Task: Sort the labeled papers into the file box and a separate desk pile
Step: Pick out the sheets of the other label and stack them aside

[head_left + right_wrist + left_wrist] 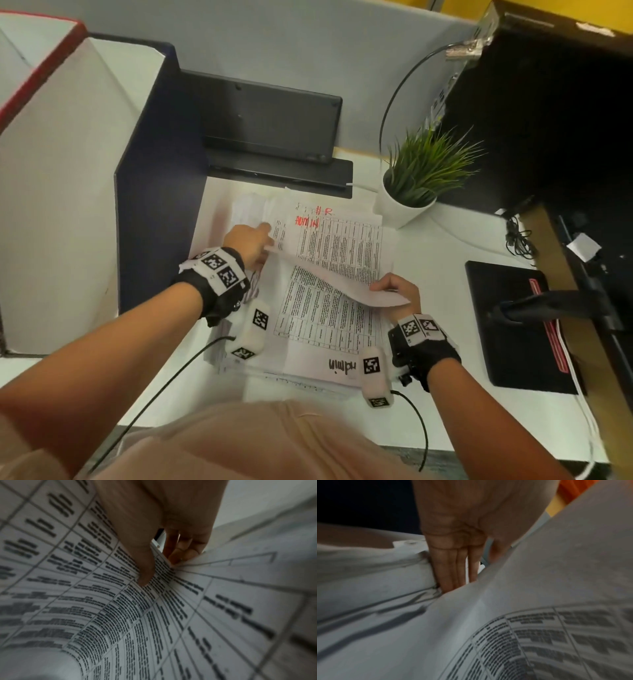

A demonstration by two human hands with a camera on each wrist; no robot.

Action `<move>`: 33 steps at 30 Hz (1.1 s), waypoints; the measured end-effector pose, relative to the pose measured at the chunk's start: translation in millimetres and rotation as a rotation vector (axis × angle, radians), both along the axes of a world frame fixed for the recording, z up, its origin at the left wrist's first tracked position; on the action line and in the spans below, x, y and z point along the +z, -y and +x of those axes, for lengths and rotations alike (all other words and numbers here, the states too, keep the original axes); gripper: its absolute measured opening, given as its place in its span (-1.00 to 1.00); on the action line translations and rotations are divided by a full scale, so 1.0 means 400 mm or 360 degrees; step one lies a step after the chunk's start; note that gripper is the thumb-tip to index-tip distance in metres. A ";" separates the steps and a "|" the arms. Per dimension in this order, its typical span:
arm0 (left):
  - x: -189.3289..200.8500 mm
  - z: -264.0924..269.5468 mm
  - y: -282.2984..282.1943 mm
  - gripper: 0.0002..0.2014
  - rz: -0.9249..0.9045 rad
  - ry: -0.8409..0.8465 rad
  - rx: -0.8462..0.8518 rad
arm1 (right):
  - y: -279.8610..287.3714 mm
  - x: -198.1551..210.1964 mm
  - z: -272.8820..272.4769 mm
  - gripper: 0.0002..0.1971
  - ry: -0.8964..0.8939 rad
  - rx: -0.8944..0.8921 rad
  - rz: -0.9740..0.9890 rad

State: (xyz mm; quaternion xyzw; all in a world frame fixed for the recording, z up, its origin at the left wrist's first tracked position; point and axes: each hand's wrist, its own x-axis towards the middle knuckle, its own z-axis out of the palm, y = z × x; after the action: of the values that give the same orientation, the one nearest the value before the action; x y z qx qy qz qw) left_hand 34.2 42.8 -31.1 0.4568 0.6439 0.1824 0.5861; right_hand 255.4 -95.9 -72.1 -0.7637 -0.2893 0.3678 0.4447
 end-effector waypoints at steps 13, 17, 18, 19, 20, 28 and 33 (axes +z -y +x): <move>-0.031 0.057 0.009 -0.73 0.0262 -0.0504 -0.0503 | -0.003 -0.019 -0.008 -0.61 0.0064 0.0057 -0.0081; -0.039 0.036 0.018 -0.81 0.0374 -0.0362 -0.0379 | -0.005 -0.013 0.007 -0.63 0.0230 0.0081 0.0006; -0.035 0.029 0.022 -0.83 0.0418 -0.0345 -0.0380 | -0.008 -0.006 0.010 -0.66 0.0246 0.0063 0.0009; -0.030 0.022 0.025 -0.83 0.0479 -0.0354 -0.0382 | -0.012 0.001 0.012 -0.69 0.0234 0.0031 0.0006; -0.027 0.015 0.026 -0.83 0.0536 -0.0364 -0.0386 | -0.014 0.011 0.012 -0.70 0.0195 -0.0003 0.0023; -0.007 -0.016 0.025 -0.65 0.0636 -0.0191 -0.0612 | -0.022 0.029 0.027 -0.69 -0.0031 0.0085 -0.0062; -0.011 -0.018 -0.001 -0.79 0.0560 -0.0554 -0.0401 | -0.004 -0.007 0.028 -0.50 -0.0429 -0.0072 0.0118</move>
State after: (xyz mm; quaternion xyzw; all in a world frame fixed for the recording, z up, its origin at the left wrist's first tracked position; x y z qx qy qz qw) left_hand 26.9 43.3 -35.4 0.6525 0.6313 0.1358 0.3965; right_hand 266.5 -94.1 -74.7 -0.6968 -0.2231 0.4460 0.5155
